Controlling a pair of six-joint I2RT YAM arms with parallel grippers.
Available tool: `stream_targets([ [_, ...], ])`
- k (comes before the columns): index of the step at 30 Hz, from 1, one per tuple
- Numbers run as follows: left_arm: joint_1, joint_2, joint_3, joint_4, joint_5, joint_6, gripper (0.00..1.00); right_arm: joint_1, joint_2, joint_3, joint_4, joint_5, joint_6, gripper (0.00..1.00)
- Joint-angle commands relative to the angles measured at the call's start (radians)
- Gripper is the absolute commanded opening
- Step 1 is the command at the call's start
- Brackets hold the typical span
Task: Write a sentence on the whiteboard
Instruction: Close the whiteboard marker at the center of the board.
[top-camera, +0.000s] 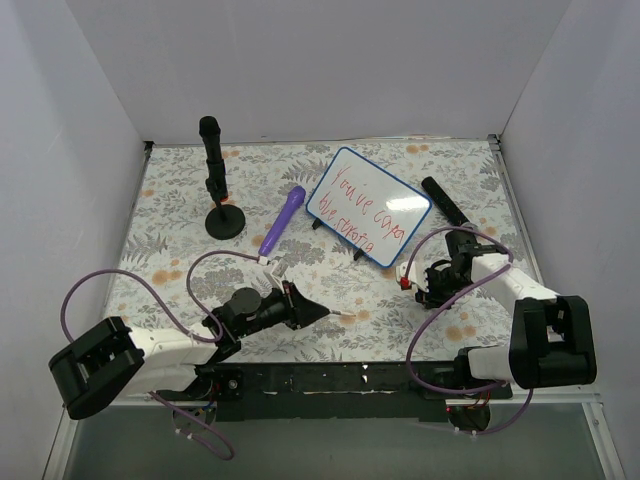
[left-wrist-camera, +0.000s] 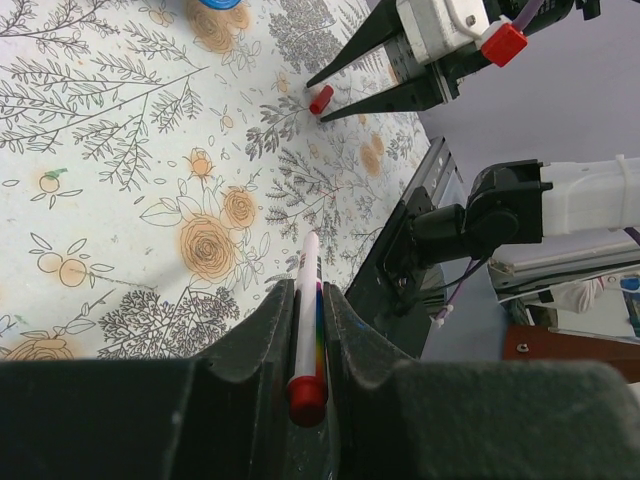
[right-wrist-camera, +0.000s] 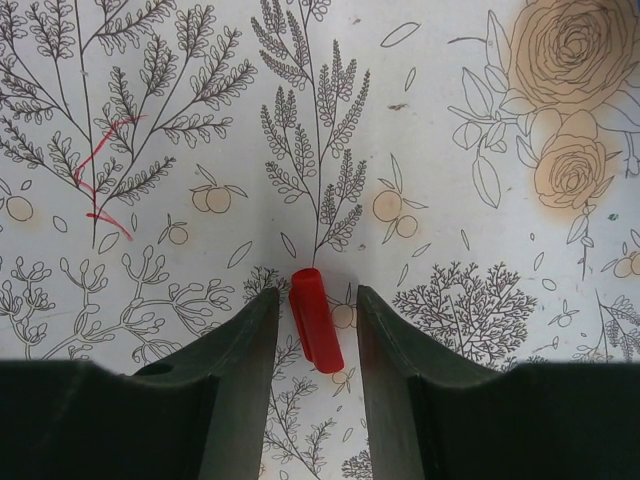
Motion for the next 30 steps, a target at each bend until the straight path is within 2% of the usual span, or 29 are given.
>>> stream_targets([
  [1, 0.003, 0.048, 0.041, 0.077, 0.037, -0.001, 0.0, -0.029, 0.044, -0.091, -0.04, 0.116, -0.043, 0.46],
  [9, 0.001, 0.137, 0.079, 0.123, 0.063, -0.001, 0.0, -0.05, 0.077, -0.075, -0.088, 0.111, -0.091, 0.4],
  [14, 0.001, 0.175, 0.105, 0.138, 0.082, 0.002, 0.0, -0.05, 0.116, -0.024, -0.137, 0.119, -0.108, 0.39],
  [23, 0.001, 0.195, 0.105, 0.15, 0.086, 0.002, 0.0, -0.061, 0.177, 0.059, -0.205, 0.147, -0.134, 0.44],
  [30, 0.001, 0.218, 0.111, 0.164, 0.092, -0.001, 0.0, -0.069, 0.196, 0.06, -0.188, 0.162, -0.126, 0.39],
])
